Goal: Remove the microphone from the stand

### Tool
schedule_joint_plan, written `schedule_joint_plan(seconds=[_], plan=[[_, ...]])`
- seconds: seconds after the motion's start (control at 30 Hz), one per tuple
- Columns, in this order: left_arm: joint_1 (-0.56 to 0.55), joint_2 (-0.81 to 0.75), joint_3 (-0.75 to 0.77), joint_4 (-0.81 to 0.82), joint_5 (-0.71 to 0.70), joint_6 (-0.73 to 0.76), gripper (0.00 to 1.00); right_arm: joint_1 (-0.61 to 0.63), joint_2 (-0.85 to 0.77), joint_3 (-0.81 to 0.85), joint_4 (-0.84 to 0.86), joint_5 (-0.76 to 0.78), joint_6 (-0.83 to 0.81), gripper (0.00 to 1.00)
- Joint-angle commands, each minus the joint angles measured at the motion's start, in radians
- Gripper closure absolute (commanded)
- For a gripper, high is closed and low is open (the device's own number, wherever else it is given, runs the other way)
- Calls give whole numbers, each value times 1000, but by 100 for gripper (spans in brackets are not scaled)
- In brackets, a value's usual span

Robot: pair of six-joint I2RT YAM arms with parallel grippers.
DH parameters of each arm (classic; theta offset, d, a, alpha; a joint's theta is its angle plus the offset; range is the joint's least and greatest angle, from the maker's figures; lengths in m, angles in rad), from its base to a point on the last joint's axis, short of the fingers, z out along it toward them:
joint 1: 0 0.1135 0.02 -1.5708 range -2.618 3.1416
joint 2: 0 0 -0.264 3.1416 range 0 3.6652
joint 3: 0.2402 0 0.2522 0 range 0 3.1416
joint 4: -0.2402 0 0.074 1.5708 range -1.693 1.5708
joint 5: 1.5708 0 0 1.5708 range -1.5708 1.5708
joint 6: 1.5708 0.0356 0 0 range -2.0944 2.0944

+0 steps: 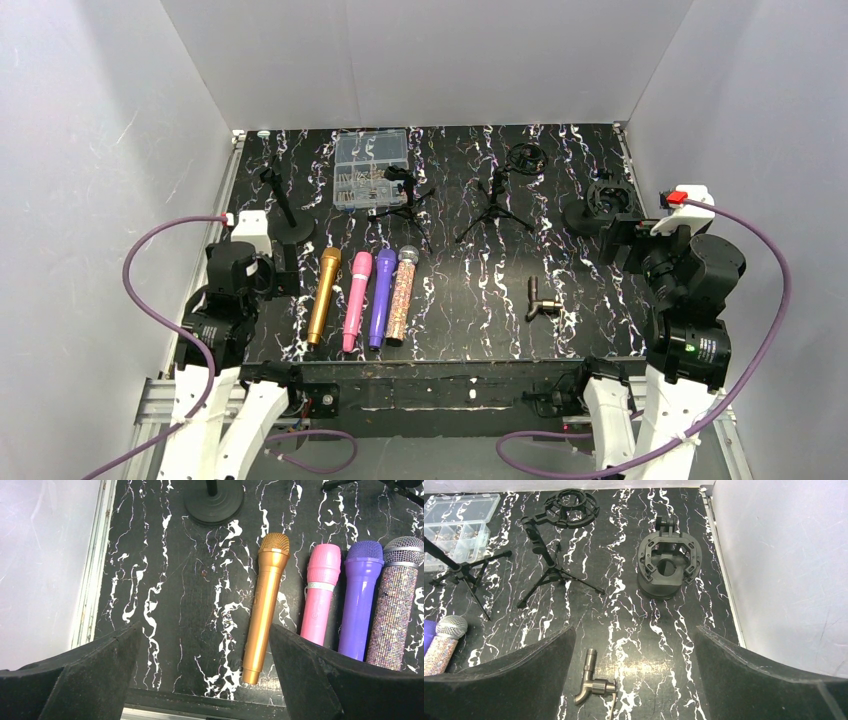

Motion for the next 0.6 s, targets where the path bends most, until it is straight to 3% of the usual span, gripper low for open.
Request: schedule_joint_plan(seconds=[0.0, 0.57], plan=[[16, -13, 0, -13, -20, 2, 1, -11, -4, 35, 17, 14, -5, 4], [19, 22, -8, -53, -13, 15, 1, -26, -9, -3, 21, -3, -19, 4]])
